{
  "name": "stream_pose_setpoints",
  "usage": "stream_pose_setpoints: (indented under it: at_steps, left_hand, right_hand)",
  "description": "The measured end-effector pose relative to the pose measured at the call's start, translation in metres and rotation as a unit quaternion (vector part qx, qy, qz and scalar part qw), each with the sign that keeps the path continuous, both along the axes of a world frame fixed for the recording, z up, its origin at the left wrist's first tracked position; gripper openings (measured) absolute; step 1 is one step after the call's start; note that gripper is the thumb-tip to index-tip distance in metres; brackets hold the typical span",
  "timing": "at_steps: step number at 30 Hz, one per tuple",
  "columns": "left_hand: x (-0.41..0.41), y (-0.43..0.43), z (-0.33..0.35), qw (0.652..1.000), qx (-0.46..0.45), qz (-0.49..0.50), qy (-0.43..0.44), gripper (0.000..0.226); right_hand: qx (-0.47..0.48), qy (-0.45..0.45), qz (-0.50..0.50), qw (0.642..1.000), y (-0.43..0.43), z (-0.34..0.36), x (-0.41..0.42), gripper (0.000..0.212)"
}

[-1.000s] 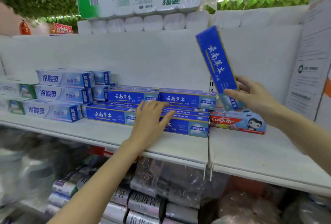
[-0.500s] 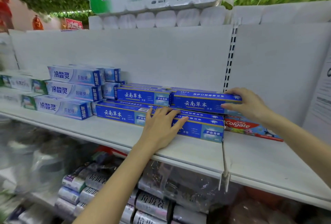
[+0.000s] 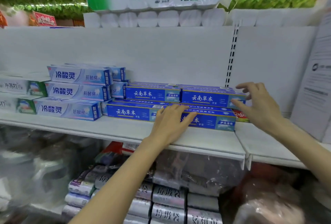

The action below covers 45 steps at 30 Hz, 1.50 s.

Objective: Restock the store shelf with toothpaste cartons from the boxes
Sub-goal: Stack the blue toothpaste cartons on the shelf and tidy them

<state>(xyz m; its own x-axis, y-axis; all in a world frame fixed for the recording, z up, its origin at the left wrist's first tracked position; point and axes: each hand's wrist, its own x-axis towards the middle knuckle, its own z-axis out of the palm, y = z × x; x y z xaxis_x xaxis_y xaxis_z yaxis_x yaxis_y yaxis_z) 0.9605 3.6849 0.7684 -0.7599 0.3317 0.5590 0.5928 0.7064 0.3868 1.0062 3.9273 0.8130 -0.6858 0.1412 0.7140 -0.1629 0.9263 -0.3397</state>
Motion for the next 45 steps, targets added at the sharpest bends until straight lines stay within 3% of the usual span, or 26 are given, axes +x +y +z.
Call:
stream_pose_setpoints:
  at_steps: [6, 12, 16, 20, 26, 29, 36, 38, 40, 42, 45]
  left_hand:
    - [0.034, -0.061, -0.009, 0.994, -0.058, -0.08, 0.045, 0.06]
    - [0.065, -0.122, -0.023, 0.99, -0.092, -0.096, 0.052, 0.052]
    - [0.078, -0.155, -0.036, 0.99, -0.07, -0.122, 0.027, 0.067]
    - [0.101, -0.182, -0.087, 0.989, -0.023, -0.143, 0.001, 0.065]
    - [0.122, -0.212, -0.198, 0.976, -0.168, -0.1, -0.1, 0.079]
    - [0.122, -0.224, -0.251, 0.958, -0.24, -0.072, -0.142, 0.085]
    - [0.164, -0.262, -0.401, 0.904, -0.303, -0.046, -0.299, 0.089]
    - [0.181, -0.277, -0.443, 0.888, -0.301, -0.034, -0.346, 0.092]
    - [0.195, -0.292, -0.486, 0.868, -0.293, -0.019, -0.4, 0.099]
    - [0.205, -0.307, -0.527, 0.856, -0.265, 0.007, -0.444, 0.103]
    - [0.215, -0.322, -0.584, 0.852, -0.199, 0.062, -0.481, 0.085]
  right_hand:
    - [0.036, -0.014, 0.009, 0.999, -0.093, -0.032, 0.061, 0.037]
    - [0.101, -0.133, -0.001, 0.986, -0.171, -0.055, 0.098, 0.048]
    - [0.161, -0.17, 0.005, 0.972, -0.205, -0.067, 0.112, 0.055]
    - [0.203, -0.216, 0.025, 0.955, -0.227, -0.098, 0.125, 0.063]
    - [0.291, -0.298, 0.089, 0.905, -0.242, -0.193, 0.134, 0.075]
    - [0.269, -0.364, 0.106, 0.885, -0.246, -0.252, 0.133, 0.075]
    - [0.165, -0.545, 0.126, 0.812, -0.261, -0.413, 0.158, 0.077]
    - [0.114, -0.601, 0.135, 0.78, -0.269, -0.465, 0.171, 0.081]
    - [0.041, -0.638, 0.144, 0.756, -0.278, -0.517, 0.184, 0.099]
    - [-0.037, -0.674, 0.136, 0.725, -0.29, -0.569, 0.194, 0.088]
    - [-0.129, -0.711, 0.127, 0.679, -0.316, -0.646, 0.207, 0.072]
